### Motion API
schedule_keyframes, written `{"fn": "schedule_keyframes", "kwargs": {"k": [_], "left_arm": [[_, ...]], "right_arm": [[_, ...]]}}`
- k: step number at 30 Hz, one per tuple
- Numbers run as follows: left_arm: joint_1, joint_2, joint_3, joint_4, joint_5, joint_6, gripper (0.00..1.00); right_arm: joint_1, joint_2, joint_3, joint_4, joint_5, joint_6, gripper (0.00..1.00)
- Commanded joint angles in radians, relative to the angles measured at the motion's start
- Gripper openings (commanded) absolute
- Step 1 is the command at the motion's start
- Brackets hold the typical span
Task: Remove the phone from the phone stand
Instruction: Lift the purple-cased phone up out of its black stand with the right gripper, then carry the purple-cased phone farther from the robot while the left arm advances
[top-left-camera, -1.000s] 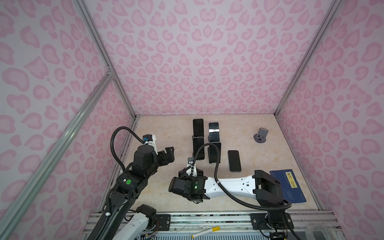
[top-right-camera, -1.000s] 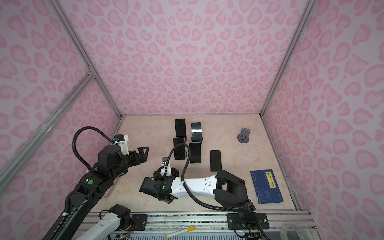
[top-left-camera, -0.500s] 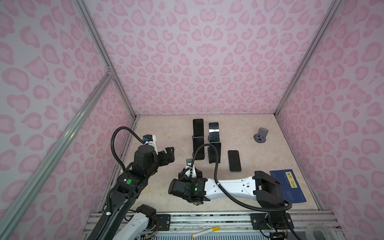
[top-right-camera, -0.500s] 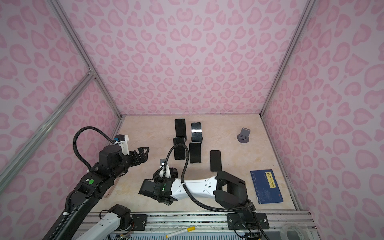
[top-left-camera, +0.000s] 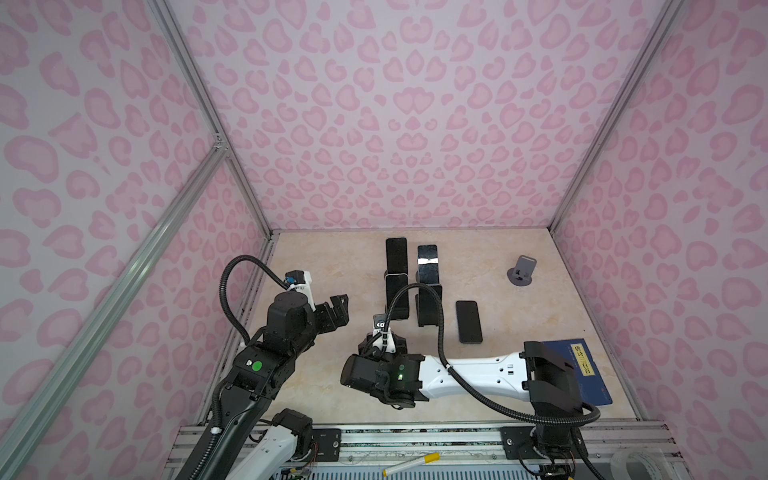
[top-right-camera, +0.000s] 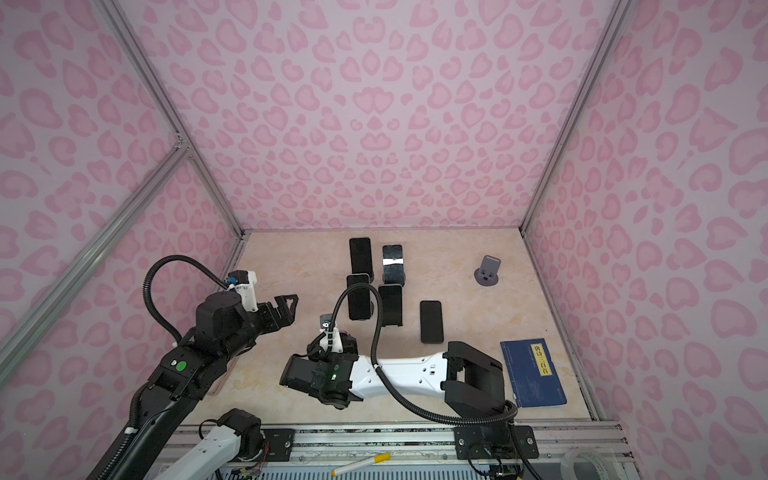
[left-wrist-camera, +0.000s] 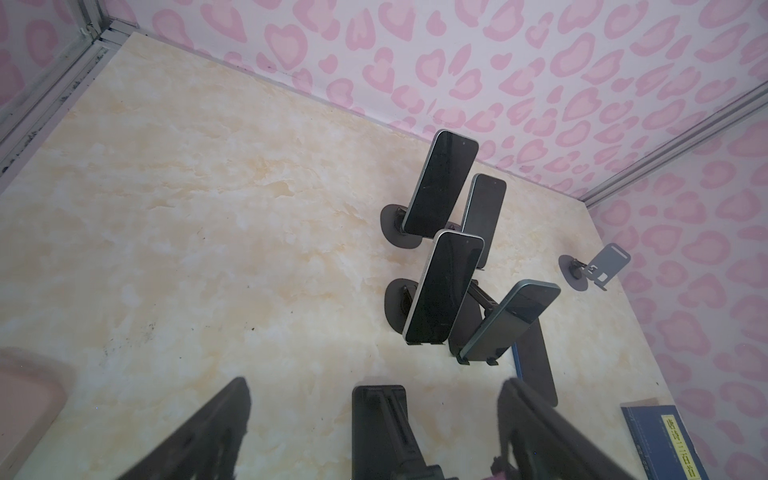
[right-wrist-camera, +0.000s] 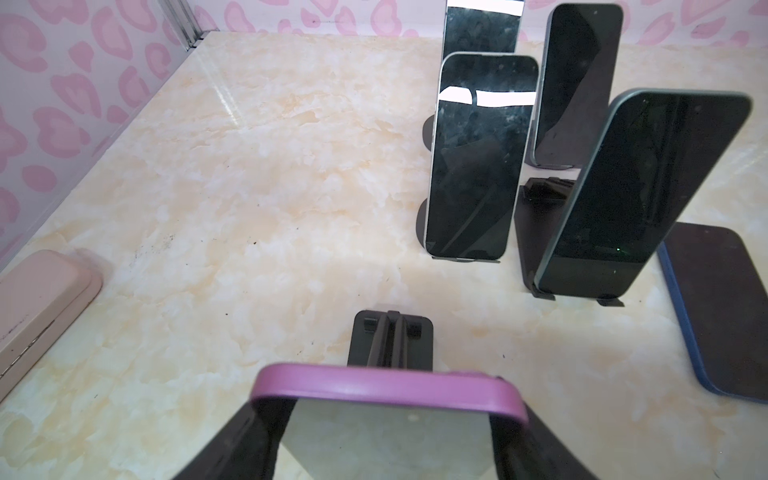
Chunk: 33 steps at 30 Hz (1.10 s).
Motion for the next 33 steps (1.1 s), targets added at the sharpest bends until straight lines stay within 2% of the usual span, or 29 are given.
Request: {"fn": "schedule_keyframes", "kwargs": {"k": [1, 16, 19, 22, 24, 30, 33], "left_arm": [[0.002, 0.007, 0.001, 0.041, 0.002, -0.002, 0.96], [0.002, 0.009, 0.001, 0.044, 0.032, 0.006, 0.96], [0.002, 0.018, -0.004, 0.055, 0.075, 0.006, 0.96], [0.001, 0.04, -0.004, 0.077, 0.163, 0.012, 0.97], [0.002, 0.054, -0.002, 0.088, 0.203, 0.022, 0.97], [0.002, 0.05, -0.017, 0.154, 0.224, 0.002, 0.96], [0.001, 0.07, -0.001, 0.172, 0.24, -0.031, 0.97]], "right_arm": [[-0.003, -0.044, -0.021, 0.033, 0.033, -0.049, 0.73], [-0.106, -0.367, -0.157, -0.057, 0.033, -0.229, 0.71], [-0.151, -0.445, -0.224, -0.048, 0.017, -0.288, 0.71], [-0.214, -0.526, -0.325, -0.007, 0.015, -0.393, 0.71], [-0.283, -0.584, -0.397, 0.04, -0.029, -0.45, 0.7], [-0.486, -0.708, -0.53, 0.13, -0.153, -0.614, 0.7], [-0.529, -0.778, -0.596, 0.205, -0.144, -0.72, 0.7]]}}
